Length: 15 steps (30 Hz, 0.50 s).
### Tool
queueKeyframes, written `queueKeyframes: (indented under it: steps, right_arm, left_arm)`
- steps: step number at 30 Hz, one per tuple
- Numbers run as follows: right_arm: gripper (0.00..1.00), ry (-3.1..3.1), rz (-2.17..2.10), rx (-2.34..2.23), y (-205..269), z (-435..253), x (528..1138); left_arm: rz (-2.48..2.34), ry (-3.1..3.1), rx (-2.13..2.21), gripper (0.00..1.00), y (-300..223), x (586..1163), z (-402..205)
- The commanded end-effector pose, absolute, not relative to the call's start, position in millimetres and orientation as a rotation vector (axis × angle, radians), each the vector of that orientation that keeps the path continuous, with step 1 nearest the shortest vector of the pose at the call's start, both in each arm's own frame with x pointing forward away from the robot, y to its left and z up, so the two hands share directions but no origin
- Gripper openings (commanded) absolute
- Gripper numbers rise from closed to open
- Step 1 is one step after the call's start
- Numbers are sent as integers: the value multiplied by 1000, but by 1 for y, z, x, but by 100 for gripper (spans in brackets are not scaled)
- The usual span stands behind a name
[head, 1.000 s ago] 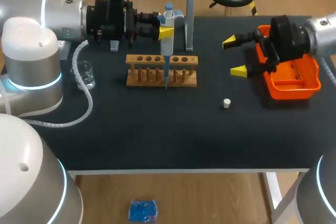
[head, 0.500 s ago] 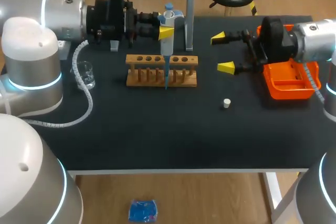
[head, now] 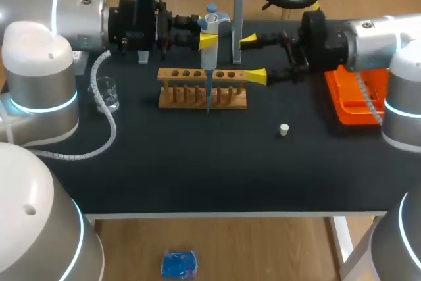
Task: Invert the test tube, pick up the pipette, mount the tip to pipette, aspirate from beaker and dispense into the tube, eject the tip, return the pipette, and cap with the stopper.
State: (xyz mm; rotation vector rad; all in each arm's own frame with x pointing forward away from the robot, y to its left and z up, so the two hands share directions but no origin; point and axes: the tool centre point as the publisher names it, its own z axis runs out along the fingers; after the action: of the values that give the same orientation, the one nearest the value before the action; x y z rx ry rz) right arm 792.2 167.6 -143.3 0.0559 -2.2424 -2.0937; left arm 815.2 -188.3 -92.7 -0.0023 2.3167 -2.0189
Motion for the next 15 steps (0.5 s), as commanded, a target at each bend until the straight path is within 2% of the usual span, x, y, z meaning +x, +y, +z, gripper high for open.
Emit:
queueKeyframes:
  steps: [1,15]
  right_arm:
    - [100,-2245,-2116,24,183,-146,791]
    - [100,-2233,-2213,13,208,-145,792]
  left_arm:
    - [-2021,2311,-3,0,-190,815,-93]
    - [-2021,2311,-3,0,-190,815,-93]
